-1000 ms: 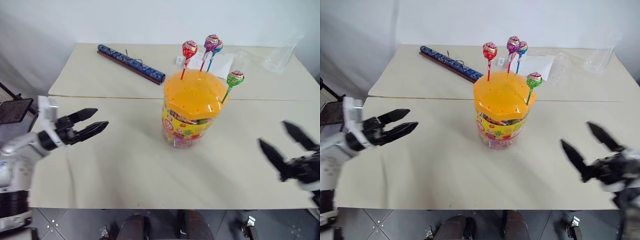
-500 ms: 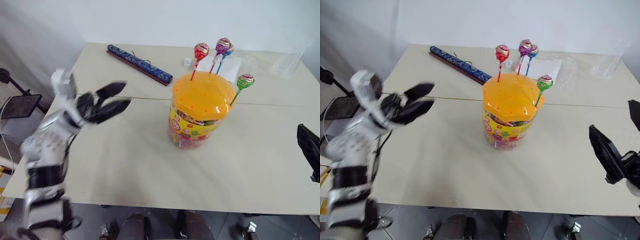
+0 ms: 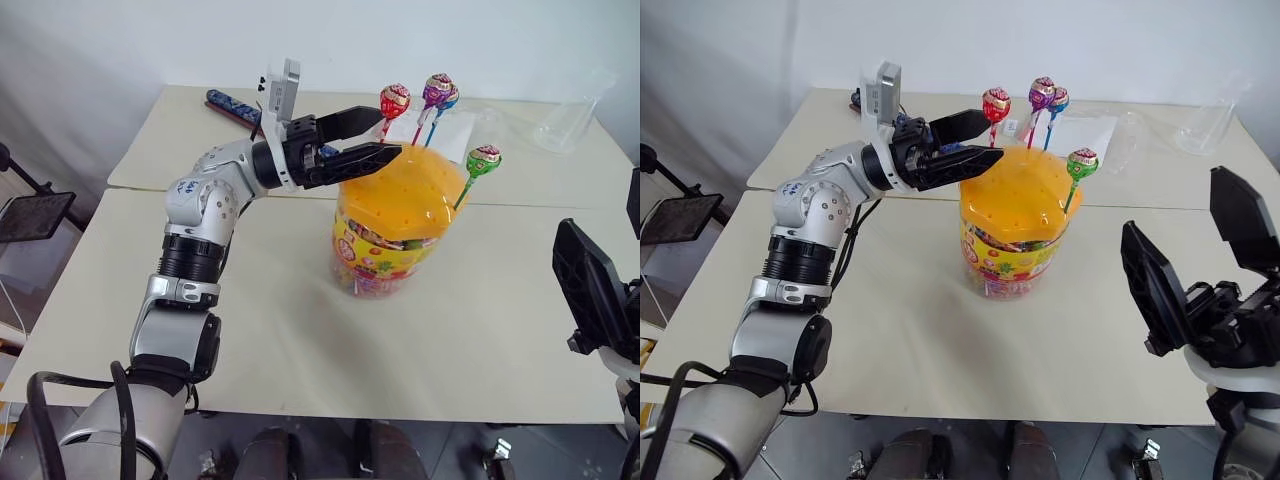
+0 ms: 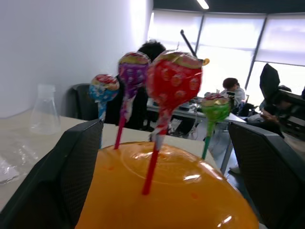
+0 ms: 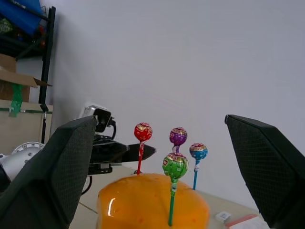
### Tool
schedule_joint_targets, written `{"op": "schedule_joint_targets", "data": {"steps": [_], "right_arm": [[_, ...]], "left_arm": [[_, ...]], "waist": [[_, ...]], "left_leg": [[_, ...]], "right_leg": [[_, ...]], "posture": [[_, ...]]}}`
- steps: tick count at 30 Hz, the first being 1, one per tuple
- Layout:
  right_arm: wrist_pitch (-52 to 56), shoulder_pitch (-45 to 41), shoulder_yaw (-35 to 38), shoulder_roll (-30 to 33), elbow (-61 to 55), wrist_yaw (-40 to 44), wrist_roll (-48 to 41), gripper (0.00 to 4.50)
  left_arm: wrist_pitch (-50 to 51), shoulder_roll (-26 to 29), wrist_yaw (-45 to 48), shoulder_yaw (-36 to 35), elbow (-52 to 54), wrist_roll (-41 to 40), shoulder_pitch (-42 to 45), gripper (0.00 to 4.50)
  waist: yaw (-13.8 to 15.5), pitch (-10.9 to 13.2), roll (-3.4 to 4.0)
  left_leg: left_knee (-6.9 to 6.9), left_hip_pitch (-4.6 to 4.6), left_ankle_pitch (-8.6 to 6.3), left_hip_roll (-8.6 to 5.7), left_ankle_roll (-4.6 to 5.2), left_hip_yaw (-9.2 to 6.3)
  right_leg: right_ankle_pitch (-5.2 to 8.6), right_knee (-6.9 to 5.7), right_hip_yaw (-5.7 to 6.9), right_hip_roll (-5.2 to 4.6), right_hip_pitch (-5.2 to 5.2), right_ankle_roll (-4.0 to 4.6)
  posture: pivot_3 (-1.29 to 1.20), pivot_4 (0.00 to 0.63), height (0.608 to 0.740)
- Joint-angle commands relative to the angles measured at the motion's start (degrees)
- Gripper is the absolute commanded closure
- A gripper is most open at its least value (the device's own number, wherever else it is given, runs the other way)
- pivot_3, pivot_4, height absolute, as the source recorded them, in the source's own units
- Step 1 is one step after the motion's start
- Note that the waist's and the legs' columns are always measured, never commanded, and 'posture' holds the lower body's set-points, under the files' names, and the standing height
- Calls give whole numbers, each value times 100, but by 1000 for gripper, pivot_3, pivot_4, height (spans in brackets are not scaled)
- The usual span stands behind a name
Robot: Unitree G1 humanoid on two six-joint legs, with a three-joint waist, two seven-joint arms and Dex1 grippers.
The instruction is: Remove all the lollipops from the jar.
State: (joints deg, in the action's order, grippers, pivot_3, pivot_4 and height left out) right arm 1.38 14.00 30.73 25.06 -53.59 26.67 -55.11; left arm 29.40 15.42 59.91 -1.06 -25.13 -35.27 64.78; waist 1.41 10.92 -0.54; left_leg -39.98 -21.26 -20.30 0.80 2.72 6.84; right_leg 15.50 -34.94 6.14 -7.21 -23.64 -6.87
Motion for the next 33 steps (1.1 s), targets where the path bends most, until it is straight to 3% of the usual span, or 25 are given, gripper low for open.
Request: {"op": "schedule_joint_targets", "data": {"steps": [1,11,15,18,21,25,29,31,33], "right_arm": [[-178,121,20,-50,-131,-9,16,0],[-524,658,255,-96,193,587,-232,0],[-559,749,274,-17,287,851,-381,0],[-351,857,231,281,271,1243,-657,0],[-146,997,161,698,267,1829,-860,0],[-44,1003,132,1218,470,2696,-624,0],[-144,819,-153,1635,945,3749,2,0],[-151,614,-388,1629,1347,4014,150,0],[-122,526,-521,1572,1652,4174,252,0]], "left_arm": [[14,-62,107,-32,115,16,148,1255],[185,-194,121,-306,101,-193,148,4435],[473,-351,-63,-1023,238,-921,125,4474],[653,-295,-695,-1730,267,-1395,109,4474],[882,108,-1435,-2147,380,-1452,-113,4474],[1296,990,-1571,-1909,797,-1042,-797,4474],[1541,2315,-1640,-1352,1226,-102,-2060,4474],[1987,3030,-1813,-1515,2026,141,-3591,4474],[2654,3214,-2222,-2059,2704,-42,-4651,4474]], "waist": [[11,0,0],[10,0,0],[7,0,0],[-2,0,0],[-20,0,0],[-17,0,-1],[-19,-1,-4],[-51,-1,-3],[-146,-2,-4]], "left_leg": [[-2,-2,0,1,1,-1],[-4,-2,-4,0,9,-3],[-4,-2,-4,2,9,-4],[-4,-1,-5,4,10,-5],[-3,4,-5,6,10,-8],[2,9,-5,7,10,-12],[-1,9,-7,1,12,-8],[5,12,-10,2,10,-7],[14,19,-21,10,2,-4]], "right_leg": [[0,0,0,0,0,0],[0,1,0,-5,3,-1],[0,1,1,-6,2,-1],[0,0,0,-10,2,-1],[0,-3,1,-12,3,-1],[0,-9,8,-12,4,-1],[0,-5,5,-15,7,-2],[0,-2,4,-15,5,-2],[1,-6,2,-22,1,-1]], "posture": [[0,150,740],[0,150,740],[0,150,740],[0,150,740],[0,150,740],[0,150,740],[0,150,740],[0,150,740],[0,150,740]]}}
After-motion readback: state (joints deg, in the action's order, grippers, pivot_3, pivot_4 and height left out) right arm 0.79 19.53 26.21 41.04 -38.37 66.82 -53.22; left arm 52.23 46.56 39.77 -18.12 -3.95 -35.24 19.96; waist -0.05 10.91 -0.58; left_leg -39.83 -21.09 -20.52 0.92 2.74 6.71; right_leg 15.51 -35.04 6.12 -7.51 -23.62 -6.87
